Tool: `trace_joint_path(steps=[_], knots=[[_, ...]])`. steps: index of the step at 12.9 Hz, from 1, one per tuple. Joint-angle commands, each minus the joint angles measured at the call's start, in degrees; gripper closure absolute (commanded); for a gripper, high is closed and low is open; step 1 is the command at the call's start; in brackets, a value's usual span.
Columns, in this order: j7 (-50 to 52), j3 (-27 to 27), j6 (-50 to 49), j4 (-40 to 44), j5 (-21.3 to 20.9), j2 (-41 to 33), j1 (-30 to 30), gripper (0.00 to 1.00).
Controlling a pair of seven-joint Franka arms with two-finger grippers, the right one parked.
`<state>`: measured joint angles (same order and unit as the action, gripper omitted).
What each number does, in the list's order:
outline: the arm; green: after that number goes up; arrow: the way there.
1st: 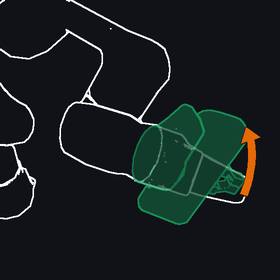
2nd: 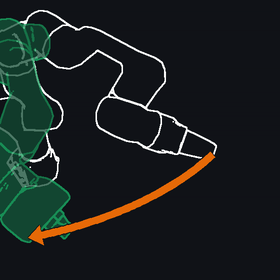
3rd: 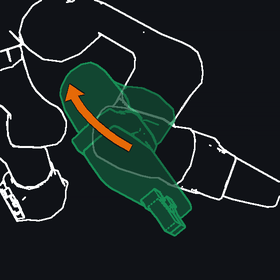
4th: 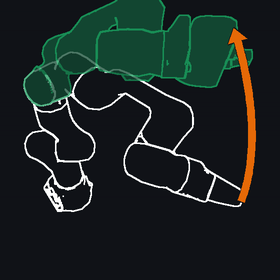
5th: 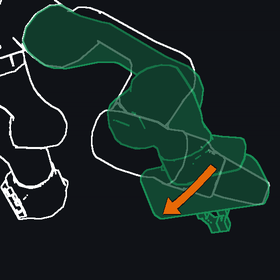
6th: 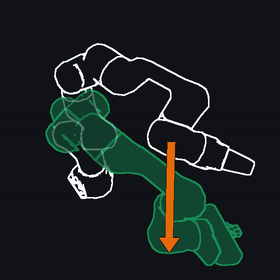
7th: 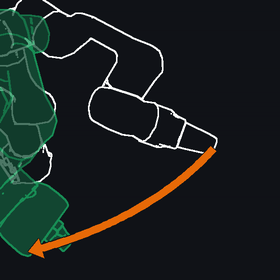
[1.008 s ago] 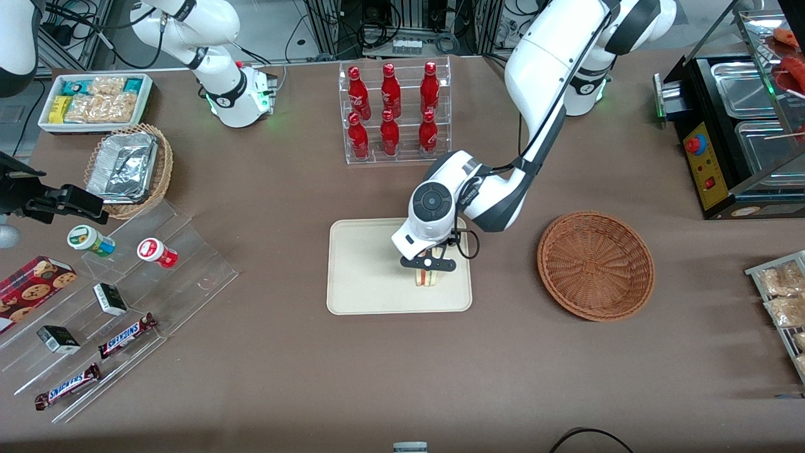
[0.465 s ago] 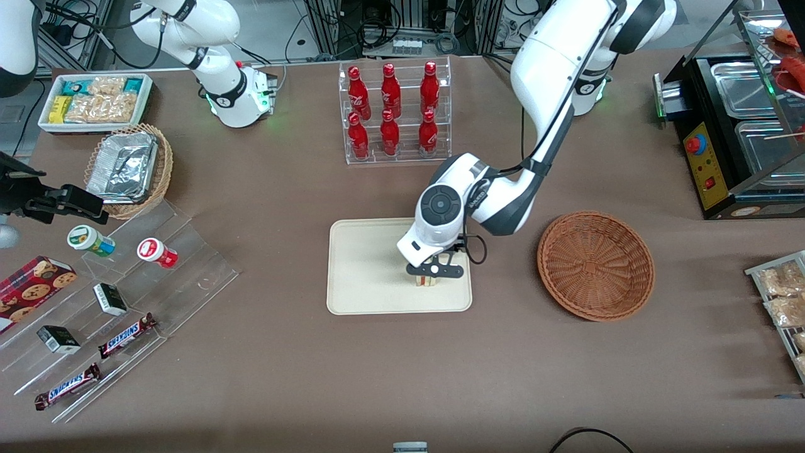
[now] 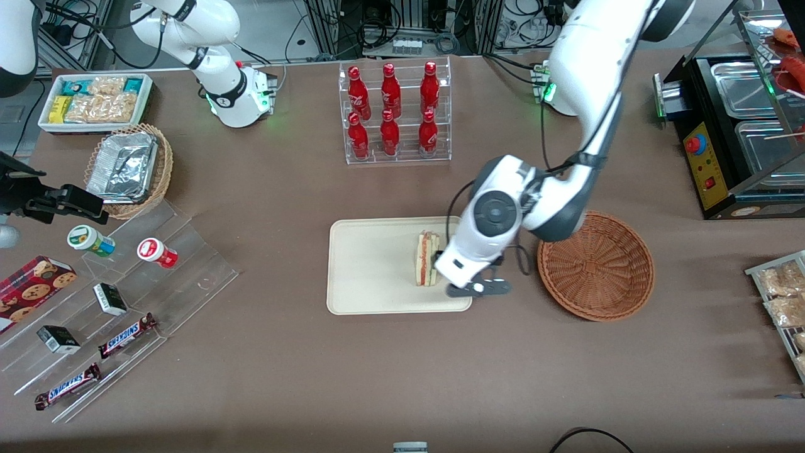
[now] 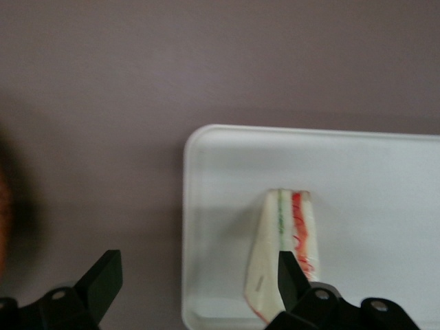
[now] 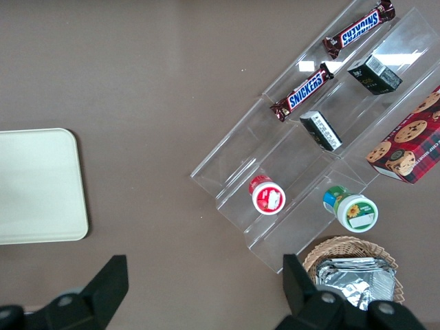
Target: Place sandwich from basket to tray
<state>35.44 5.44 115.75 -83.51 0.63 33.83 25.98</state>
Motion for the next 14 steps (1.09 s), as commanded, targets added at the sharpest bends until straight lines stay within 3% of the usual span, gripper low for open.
trace_joint_path(steps=[1, 9, 14], knots=[[-1.94, 0.28, -4.47, -0.42, 0.52, -3.49, -3.90, 0.00], [-15.13, 0.36, -14.84, -0.78, 1.22, -11.85, -20.16, 0.00], [-23.39, 0.28, -19.58, -1.92, 1.22, -16.68, -24.12, 0.00]])
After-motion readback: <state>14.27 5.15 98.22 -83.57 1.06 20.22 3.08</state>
